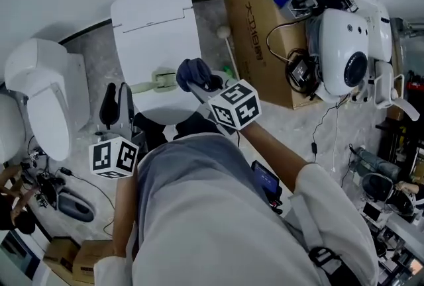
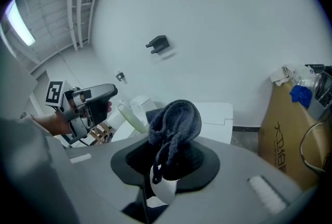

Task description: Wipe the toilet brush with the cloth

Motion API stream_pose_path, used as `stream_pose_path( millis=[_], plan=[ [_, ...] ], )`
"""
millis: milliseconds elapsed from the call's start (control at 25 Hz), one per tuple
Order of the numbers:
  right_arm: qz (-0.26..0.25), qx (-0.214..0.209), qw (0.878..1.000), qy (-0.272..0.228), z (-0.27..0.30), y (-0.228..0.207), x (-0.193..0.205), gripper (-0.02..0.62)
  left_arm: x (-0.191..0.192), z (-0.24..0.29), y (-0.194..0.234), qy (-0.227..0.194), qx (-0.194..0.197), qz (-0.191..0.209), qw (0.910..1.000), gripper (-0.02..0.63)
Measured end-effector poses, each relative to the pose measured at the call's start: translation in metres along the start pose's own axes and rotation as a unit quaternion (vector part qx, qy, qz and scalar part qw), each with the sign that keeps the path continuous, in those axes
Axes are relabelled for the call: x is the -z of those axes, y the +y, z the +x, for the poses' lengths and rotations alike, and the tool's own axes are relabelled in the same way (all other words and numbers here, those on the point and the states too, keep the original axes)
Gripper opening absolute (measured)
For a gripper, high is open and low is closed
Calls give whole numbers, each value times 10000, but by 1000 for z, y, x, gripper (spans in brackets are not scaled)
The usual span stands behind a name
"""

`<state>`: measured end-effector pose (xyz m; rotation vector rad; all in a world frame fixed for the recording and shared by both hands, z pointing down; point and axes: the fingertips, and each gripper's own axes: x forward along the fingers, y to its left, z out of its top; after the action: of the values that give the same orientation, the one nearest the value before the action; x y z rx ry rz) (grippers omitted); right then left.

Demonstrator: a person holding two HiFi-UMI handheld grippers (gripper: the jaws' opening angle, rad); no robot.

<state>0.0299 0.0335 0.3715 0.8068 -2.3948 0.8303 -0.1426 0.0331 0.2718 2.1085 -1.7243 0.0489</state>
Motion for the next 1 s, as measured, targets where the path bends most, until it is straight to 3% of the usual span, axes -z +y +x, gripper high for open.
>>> stream_pose_path(
  millis=[440, 680, 1000],
  plan=[
    [-422, -41, 9981, -442, -27, 24, -42, 89, -41, -42, 1, -310, -199, -78, 9993, 0],
    [-1026, -194, 9929, -575, -45, 50, -67, 89, -68, -59, -3, -511, -81, -182, 9985, 0],
    [-1099, -273, 9870, -1143, -86, 67, -109, 89, -93, -78, -15, -810, -82, 21, 9967, 0]
  ],
)
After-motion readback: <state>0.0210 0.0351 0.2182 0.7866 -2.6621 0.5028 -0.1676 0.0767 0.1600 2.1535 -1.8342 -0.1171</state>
